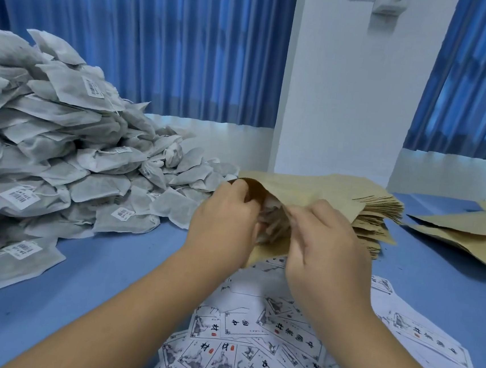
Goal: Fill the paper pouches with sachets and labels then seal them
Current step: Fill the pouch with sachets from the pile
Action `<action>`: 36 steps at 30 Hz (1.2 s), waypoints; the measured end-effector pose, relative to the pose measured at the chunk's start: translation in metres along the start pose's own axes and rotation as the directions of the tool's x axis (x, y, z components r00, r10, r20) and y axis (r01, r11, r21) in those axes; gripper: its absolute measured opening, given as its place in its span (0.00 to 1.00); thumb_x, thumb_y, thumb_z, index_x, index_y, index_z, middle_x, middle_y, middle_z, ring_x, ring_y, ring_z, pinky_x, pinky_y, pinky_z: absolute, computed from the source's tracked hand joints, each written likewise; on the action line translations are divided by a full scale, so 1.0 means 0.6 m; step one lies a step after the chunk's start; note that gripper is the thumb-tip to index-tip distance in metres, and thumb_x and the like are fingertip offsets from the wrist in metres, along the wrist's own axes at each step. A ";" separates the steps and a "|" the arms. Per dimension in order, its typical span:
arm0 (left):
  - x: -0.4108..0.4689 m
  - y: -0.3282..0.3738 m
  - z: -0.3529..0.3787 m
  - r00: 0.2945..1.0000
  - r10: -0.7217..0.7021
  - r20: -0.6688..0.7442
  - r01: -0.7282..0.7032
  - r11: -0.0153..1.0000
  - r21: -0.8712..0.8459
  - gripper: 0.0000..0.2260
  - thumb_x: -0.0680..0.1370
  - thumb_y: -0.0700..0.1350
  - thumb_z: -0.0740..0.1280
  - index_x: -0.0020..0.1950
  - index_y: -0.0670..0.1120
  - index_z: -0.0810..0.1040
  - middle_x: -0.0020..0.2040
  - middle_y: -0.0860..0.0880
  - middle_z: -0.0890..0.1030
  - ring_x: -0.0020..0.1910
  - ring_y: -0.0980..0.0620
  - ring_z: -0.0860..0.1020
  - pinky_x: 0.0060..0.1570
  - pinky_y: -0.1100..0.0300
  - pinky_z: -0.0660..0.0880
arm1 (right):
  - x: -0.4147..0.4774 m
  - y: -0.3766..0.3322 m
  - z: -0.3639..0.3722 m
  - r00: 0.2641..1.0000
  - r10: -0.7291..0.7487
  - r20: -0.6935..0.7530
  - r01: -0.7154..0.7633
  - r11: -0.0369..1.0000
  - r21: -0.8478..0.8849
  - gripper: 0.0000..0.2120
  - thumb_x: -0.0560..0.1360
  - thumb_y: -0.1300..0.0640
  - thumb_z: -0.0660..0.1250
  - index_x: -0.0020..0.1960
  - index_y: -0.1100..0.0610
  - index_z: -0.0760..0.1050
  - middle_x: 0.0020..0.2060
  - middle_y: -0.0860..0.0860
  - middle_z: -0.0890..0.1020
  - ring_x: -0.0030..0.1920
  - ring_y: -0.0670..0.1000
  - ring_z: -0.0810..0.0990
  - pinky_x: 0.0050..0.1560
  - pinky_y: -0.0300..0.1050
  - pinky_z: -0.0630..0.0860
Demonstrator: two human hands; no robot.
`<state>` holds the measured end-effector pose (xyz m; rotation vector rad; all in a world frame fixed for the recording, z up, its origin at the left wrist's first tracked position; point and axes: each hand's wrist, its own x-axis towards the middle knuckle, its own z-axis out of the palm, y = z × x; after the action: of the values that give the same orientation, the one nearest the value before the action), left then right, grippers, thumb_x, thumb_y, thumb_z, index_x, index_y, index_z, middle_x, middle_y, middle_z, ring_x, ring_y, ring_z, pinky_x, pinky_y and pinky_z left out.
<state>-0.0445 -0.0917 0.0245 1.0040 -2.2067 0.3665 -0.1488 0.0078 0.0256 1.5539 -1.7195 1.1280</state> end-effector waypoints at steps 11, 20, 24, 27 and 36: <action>0.007 -0.001 -0.010 0.962 0.109 0.248 -0.070 0.984 -0.162 0.12 0.76 0.37 0.60 0.33 0.47 0.65 0.34 0.48 0.74 0.38 0.50 0.75 0.34 0.67 0.59 | -0.003 -0.055 -0.008 0.992 -0.124 -0.025 0.122 0.991 -0.060 0.17 0.67 0.60 0.56 0.47 0.56 0.81 0.39 0.51 0.79 0.37 0.56 0.77 0.27 0.42 0.68; 0.008 -0.005 -0.020 0.970 0.243 0.017 -0.164 0.703 -0.692 0.10 0.71 0.43 0.58 0.37 0.59 0.64 0.32 0.63 0.74 0.34 0.64 0.72 0.30 0.72 0.65 | 0.011 -0.048 -0.013 0.983 -0.131 -0.133 0.145 0.984 0.103 0.13 0.73 0.61 0.62 0.53 0.55 0.81 0.49 0.50 0.81 0.45 0.55 0.79 0.32 0.49 0.76; 0.005 -0.033 -0.007 0.986 0.160 0.053 -0.073 0.690 -0.720 0.12 0.75 0.45 0.59 0.36 0.61 0.71 0.34 0.69 0.76 0.35 0.71 0.73 0.36 0.76 0.65 | 0.017 -0.024 0.014 0.979 -0.197 -0.049 0.201 0.973 0.110 0.12 0.76 0.59 0.63 0.56 0.57 0.81 0.48 0.51 0.83 0.42 0.55 0.83 0.35 0.48 0.79; 0.002 -0.051 0.007 0.987 0.143 -0.067 -0.153 0.768 -0.622 0.11 0.78 0.43 0.60 0.48 0.55 0.80 0.41 0.68 0.78 0.44 0.69 0.74 0.47 0.75 0.66 | 0.034 0.011 0.033 0.981 -0.194 0.022 0.193 0.980 0.045 0.14 0.75 0.61 0.63 0.58 0.61 0.80 0.40 0.55 0.83 0.35 0.59 0.82 0.30 0.52 0.78; -0.017 -0.070 0.048 0.896 0.291 -0.336 -0.390 0.877 -0.280 0.10 0.76 0.41 0.61 0.41 0.41 0.81 0.39 0.47 0.77 0.39 0.47 0.74 0.40 0.54 0.70 | 0.092 0.075 0.062 0.999 -0.019 0.031 0.021 0.997 -0.070 0.10 0.78 0.62 0.60 0.55 0.61 0.77 0.35 0.54 0.77 0.35 0.59 0.74 0.34 0.47 0.67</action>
<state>-0.0217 -0.1279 -0.0043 0.3410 -2.0821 0.2524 -0.1973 -0.0534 0.0444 1.5491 -1.7410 1.0274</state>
